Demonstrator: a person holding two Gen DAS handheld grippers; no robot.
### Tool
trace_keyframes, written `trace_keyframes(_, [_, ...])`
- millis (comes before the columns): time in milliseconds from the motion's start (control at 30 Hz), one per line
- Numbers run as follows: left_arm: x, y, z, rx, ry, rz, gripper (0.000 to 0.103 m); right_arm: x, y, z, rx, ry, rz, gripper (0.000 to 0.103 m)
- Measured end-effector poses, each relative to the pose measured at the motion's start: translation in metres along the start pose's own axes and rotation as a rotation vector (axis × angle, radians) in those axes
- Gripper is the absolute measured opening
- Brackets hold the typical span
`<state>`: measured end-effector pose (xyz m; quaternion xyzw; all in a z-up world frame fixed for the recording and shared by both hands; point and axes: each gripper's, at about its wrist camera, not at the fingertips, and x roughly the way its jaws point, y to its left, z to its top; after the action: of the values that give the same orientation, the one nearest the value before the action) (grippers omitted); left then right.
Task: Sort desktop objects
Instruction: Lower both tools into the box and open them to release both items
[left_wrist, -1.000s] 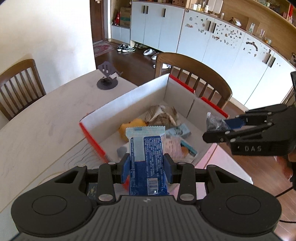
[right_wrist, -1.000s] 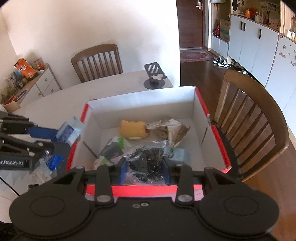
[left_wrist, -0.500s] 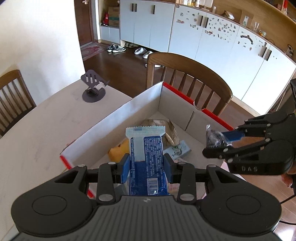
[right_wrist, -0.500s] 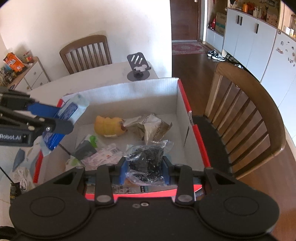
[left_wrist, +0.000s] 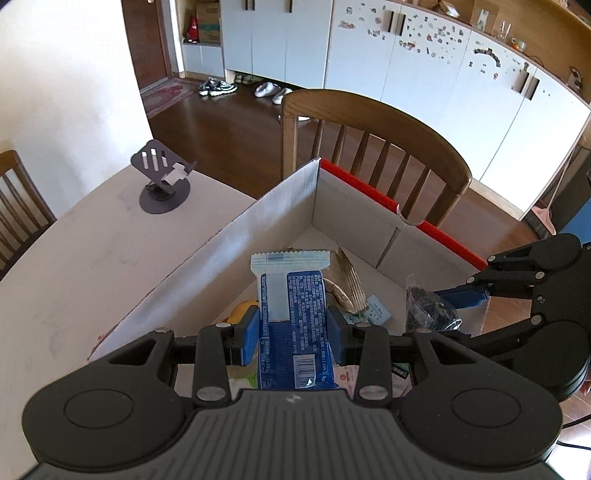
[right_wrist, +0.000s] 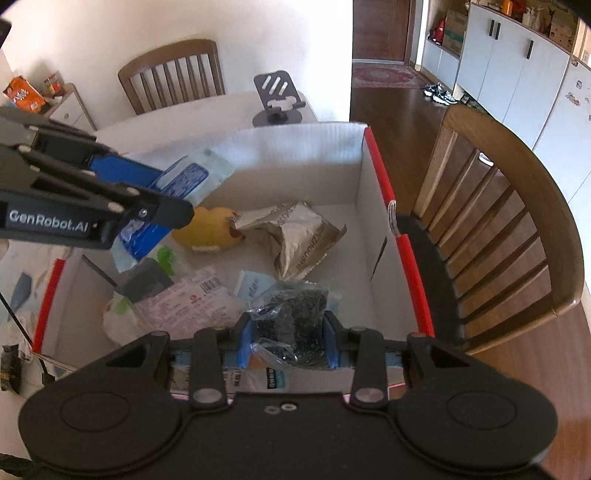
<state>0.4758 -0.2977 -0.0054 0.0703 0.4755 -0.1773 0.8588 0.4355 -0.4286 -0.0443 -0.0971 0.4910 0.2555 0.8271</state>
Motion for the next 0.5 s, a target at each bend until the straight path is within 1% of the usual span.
trace_keyframes(167, [0.015, 0.000, 0.003, 0.020, 0.028, -0.009, 0.037, 0.010, -0.002, 0.001, 0.004, 0.021, 0.007, 0.036])
trace_keyframes(500, [0.043, -0.003, 0.002, 0.062, 0.078, 0.002, 0.037, 0.024, 0.002, -0.003, -0.017, 0.058, 0.003, 0.036])
